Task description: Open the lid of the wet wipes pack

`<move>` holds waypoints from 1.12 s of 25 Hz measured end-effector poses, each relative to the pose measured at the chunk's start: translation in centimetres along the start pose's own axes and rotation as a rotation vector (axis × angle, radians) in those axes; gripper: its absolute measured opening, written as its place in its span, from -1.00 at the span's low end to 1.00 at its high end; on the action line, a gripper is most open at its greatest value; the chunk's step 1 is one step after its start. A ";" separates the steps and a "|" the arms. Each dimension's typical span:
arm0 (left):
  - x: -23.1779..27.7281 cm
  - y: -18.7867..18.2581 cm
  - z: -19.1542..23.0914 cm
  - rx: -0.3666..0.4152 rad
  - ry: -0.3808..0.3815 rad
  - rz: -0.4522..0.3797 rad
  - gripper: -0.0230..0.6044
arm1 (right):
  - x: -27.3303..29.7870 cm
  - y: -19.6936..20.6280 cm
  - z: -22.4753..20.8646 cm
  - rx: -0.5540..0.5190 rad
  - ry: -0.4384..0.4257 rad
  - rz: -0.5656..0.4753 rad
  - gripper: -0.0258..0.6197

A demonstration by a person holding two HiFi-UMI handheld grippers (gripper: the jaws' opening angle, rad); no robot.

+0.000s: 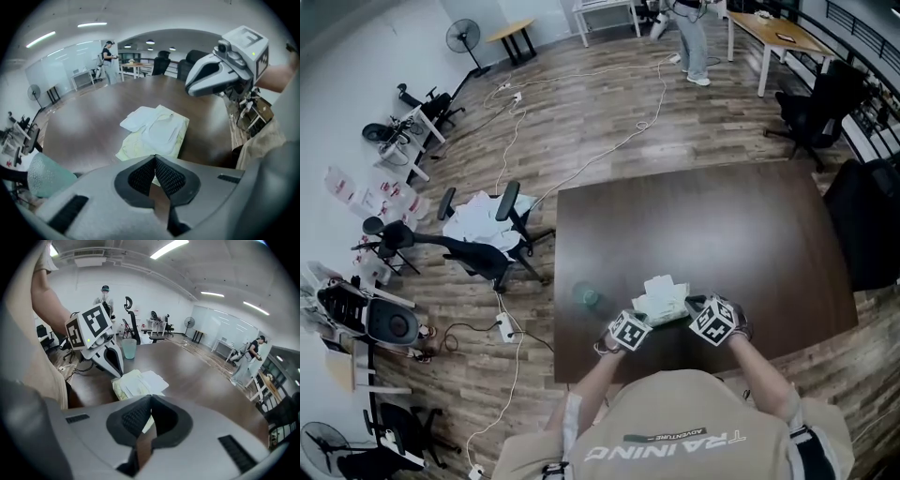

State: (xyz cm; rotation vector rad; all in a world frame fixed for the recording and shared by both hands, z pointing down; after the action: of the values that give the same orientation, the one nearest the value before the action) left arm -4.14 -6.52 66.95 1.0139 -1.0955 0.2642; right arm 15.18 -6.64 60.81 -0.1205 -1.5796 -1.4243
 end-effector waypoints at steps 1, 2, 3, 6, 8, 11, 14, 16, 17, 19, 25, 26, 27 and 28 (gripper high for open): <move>-0.4 0.0 0.0 -0.020 -0.003 -0.011 -0.90 | -0.2 0.3 0.3 0.015 0.005 -0.008 -0.88; -0.8 -0.1 0.0 -0.032 -0.015 -0.025 -0.90 | -0.4 0.5 0.5 0.031 0.011 -0.016 -0.88; -1.4 -0.3 0.1 -0.041 -0.029 -0.043 -0.90 | -0.7 0.7 0.6 0.048 0.019 -0.026 -0.88; -2.7 -0.9 0.0 -0.108 -0.035 -0.113 -0.90 | -1.1 1.0 0.8 0.098 0.036 -0.057 -0.88; -3.4 -1.2 0.0 -0.130 -0.059 -0.155 -0.90 | -1.1 0.9 0.8 0.125 0.040 -0.080 -0.88; -4.8 -1.9 -0.4 -0.094 -0.095 -0.189 -0.90 | -1.0 0.7 0.9 0.172 0.042 -0.119 -0.88; -5.9 -2.3 -0.5 -0.112 -0.096 -0.239 -0.90 | -1.7 -0.1 1.1 0.231 0.064 -0.161 -0.88; -6.4 -2.9 -0.3 -0.135 -0.098 -0.287 -0.90 | -2.1 -0.6 0.8 0.265 0.075 -0.197 -0.88; -6.8 -3.3 -0.2 -0.137 -0.101 -0.311 -0.90 | -2.3 -0.8 0.6 0.282 0.077 -0.213 -0.88; -7.9 -4.4 -0.2 -0.128 -0.111 -0.356 -0.90 | -2.8 -1.3 0.1 0.316 0.075 -0.250 -0.88; -11.0 -7.1 0.3 -0.128 -0.114 -0.475 -0.90 | -4.8 -3.0 -1.2 0.331 0.098 -0.308 -0.88; -11.3 -7.6 0.4 -0.125 -0.113 -0.492 -0.90 | -5.0 -3.2 -1.4 0.333 0.103 -0.316 -0.88; -11.6 -8.0 0.5 -0.121 -0.115 -0.508 -0.90 | -5.2 -3.4 -1.6 0.336 0.107 -0.325 -0.88; -11.9 -8.5 0.6 -0.117 -0.117 -0.523 -0.90 | -5.4 -3.7 -1.8 0.337 0.112 -0.336 -0.88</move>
State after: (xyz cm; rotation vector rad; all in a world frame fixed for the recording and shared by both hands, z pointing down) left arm -4.86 -8.33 52.39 1.1811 -0.8995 -0.2807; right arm 16.70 -6.49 54.15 0.4342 -1.7782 -1.3618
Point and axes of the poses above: the fingertips, and each gripper's own axes: x forward along the fingers, z to its left, y out of its underside, the point moved 9 cm from there along -x, backward along the fingers, and after that the axes turned 5 degrees about -z, right-handed, at the moved point
